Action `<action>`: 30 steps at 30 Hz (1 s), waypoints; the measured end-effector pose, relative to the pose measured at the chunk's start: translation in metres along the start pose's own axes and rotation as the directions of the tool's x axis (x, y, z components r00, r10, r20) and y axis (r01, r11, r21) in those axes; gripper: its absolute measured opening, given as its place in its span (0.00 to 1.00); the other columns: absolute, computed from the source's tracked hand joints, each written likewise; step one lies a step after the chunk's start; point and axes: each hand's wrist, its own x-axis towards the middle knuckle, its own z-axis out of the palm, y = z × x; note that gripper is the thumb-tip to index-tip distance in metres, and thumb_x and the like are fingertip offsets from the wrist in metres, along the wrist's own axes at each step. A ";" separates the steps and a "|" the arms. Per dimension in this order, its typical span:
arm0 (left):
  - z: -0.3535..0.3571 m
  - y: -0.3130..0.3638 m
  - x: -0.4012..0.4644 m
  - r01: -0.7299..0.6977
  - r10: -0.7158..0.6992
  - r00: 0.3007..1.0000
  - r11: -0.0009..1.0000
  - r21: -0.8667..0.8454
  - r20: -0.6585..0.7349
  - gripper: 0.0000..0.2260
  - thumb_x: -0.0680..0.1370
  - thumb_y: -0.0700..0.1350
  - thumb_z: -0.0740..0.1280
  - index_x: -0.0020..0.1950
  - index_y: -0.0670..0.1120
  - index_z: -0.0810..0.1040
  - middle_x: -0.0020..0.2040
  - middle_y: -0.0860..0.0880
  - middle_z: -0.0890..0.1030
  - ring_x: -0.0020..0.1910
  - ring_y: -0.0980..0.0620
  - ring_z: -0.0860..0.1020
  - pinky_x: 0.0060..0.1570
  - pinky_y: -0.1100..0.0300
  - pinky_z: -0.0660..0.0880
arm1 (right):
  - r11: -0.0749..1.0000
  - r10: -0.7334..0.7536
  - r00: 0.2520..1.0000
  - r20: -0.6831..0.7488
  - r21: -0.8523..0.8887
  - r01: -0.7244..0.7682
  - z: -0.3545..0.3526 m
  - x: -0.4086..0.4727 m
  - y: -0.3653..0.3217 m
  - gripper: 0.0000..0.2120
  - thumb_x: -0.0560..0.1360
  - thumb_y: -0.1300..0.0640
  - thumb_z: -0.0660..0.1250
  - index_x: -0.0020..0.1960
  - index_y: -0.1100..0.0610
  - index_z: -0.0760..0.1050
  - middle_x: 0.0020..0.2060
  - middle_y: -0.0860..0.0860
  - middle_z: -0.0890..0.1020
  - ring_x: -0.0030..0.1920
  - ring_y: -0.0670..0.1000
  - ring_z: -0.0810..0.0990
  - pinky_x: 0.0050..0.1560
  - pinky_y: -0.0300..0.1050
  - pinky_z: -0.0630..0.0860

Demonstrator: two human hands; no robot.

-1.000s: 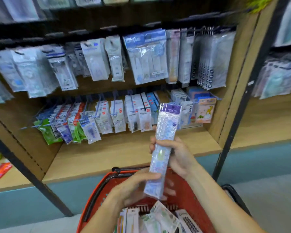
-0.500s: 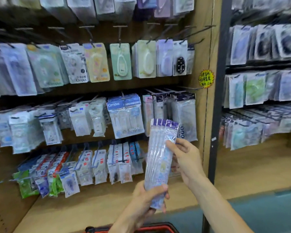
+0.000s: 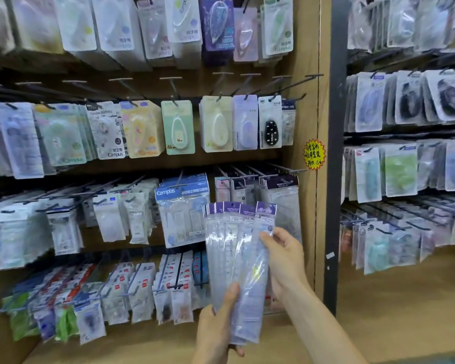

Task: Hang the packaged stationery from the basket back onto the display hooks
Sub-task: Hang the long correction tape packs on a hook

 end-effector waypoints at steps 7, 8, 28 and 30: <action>-0.004 -0.007 0.012 -0.042 0.040 0.996 0.999 -0.022 -0.082 0.19 0.79 0.53 0.68 0.55 0.37 0.81 0.41 0.33 0.86 0.35 0.35 0.86 0.34 0.46 0.85 | 0.987 -0.105 0.993 -0.051 -0.125 0.098 -0.001 0.042 -0.024 0.13 0.81 0.65 0.62 0.60 0.49 0.70 0.39 0.50 0.76 0.37 0.46 0.74 0.40 0.46 0.76; -0.005 -0.007 0.013 -0.050 0.047 0.996 0.998 -0.034 -0.082 0.16 0.80 0.52 0.67 0.56 0.39 0.80 0.41 0.33 0.86 0.33 0.36 0.85 0.32 0.48 0.84 | 0.972 -0.172 0.984 -0.054 -0.173 0.161 -0.001 0.049 -0.024 0.18 0.80 0.65 0.62 0.62 0.44 0.68 0.37 0.49 0.74 0.34 0.46 0.73 0.39 0.50 0.79; -0.027 0.006 0.031 -0.034 0.041 0.998 0.988 -0.147 0.040 0.21 0.77 0.53 0.69 0.59 0.37 0.80 0.43 0.28 0.84 0.31 0.38 0.83 0.29 0.51 0.83 | 0.813 -0.449 0.893 0.006 -0.411 0.412 0.017 0.053 -0.020 0.22 0.82 0.63 0.61 0.74 0.47 0.71 0.65 0.34 0.72 0.64 0.28 0.68 0.68 0.33 0.63; -0.026 0.006 0.032 -0.035 0.044 0.998 0.987 -0.159 0.053 0.22 0.75 0.53 0.70 0.60 0.37 0.80 0.43 0.28 0.84 0.32 0.37 0.82 0.29 0.50 0.83 | 0.794 -0.489 0.872 0.014 -0.407 0.452 0.016 0.052 -0.018 0.23 0.82 0.63 0.62 0.74 0.47 0.71 0.63 0.30 0.72 0.63 0.24 0.67 0.64 0.23 0.62</action>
